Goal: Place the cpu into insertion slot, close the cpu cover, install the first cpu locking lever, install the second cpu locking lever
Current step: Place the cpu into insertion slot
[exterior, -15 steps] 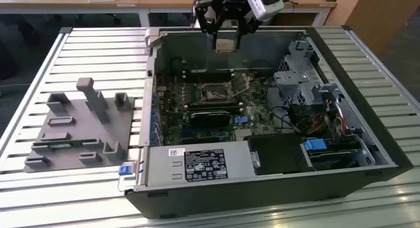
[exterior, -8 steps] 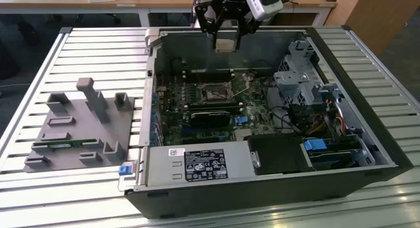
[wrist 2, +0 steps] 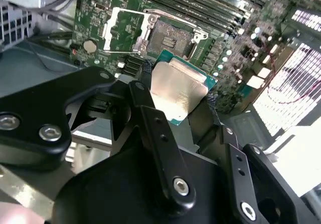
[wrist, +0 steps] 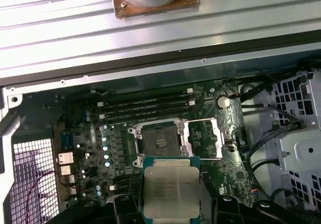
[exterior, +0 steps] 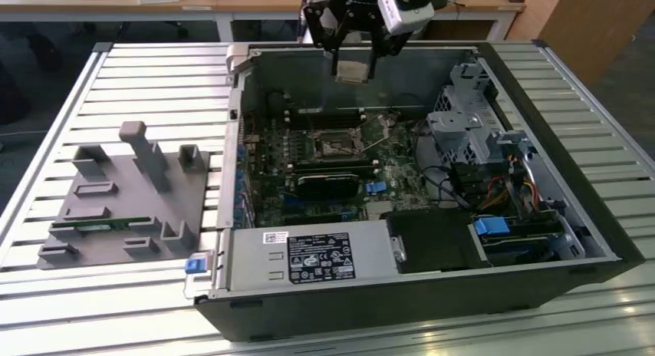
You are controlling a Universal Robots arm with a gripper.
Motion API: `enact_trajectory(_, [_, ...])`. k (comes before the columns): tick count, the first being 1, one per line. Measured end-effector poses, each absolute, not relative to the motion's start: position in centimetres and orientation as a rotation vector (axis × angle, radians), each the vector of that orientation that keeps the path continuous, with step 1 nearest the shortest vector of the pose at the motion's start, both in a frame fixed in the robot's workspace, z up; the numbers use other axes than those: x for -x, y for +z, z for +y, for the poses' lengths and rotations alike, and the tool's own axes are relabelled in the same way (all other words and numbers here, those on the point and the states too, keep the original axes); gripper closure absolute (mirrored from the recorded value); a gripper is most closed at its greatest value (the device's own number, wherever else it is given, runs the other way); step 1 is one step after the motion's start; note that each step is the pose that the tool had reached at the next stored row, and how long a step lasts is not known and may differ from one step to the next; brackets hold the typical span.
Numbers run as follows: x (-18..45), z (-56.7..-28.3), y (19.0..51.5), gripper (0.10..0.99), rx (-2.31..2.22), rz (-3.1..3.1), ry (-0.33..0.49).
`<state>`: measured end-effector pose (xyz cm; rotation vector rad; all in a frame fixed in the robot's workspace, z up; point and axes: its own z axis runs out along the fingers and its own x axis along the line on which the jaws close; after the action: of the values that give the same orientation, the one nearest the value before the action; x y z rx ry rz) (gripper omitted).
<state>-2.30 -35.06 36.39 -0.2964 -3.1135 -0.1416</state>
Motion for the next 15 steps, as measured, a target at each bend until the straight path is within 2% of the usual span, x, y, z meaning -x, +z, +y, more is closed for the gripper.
enact_trajectory(15, [3.3, -35.1, 36.1, 0.545, 0.556, -3.085, -0.142])
